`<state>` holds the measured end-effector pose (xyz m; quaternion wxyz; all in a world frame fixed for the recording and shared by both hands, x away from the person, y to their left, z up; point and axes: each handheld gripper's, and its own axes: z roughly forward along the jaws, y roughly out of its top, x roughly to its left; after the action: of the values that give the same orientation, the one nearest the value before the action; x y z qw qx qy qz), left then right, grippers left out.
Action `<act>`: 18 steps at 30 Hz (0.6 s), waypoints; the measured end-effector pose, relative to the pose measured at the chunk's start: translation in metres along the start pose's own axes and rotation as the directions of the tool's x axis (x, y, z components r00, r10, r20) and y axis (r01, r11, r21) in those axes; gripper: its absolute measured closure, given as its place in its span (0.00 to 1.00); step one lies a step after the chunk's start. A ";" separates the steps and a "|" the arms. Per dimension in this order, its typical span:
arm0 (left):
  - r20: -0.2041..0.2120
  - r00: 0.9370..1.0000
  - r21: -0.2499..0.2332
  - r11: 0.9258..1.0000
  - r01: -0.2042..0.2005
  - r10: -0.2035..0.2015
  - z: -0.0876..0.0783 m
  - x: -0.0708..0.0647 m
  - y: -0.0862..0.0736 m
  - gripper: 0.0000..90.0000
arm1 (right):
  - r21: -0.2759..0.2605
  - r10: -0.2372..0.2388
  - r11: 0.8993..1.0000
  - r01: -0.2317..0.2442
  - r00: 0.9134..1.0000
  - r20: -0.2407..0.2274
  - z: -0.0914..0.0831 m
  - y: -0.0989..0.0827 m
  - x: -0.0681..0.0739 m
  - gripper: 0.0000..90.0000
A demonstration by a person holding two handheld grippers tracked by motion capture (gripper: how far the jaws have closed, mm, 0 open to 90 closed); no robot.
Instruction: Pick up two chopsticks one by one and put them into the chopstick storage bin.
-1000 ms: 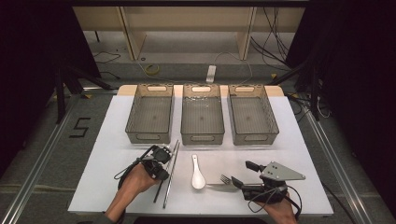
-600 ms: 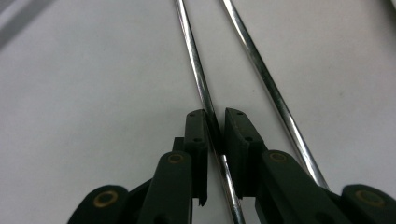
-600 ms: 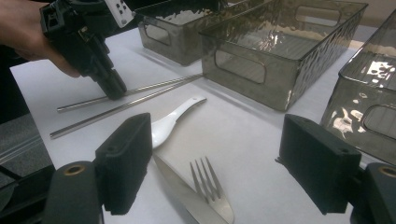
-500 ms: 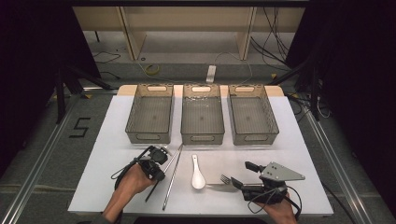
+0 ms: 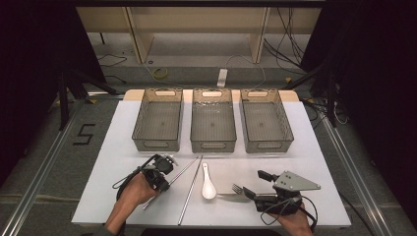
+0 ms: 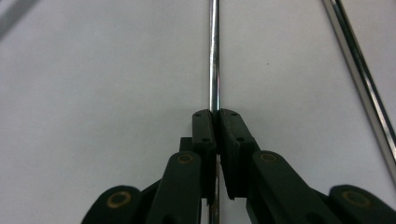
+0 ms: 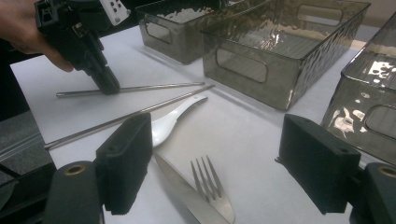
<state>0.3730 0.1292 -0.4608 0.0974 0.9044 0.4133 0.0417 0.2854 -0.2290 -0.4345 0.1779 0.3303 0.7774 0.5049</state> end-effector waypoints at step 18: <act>0.046 0.999 -0.107 0.994 -0.020 0.025 -0.030 0.006 -0.009 0.95 | -0.003 0.006 1.000 -0.006 1.000 -0.001 0.000 0.000 -0.001 0.30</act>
<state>0.3658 0.1433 -0.4336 0.1549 0.9032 0.3979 0.0436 0.2860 -0.2297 -0.4345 0.1767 0.3322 0.7756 0.5068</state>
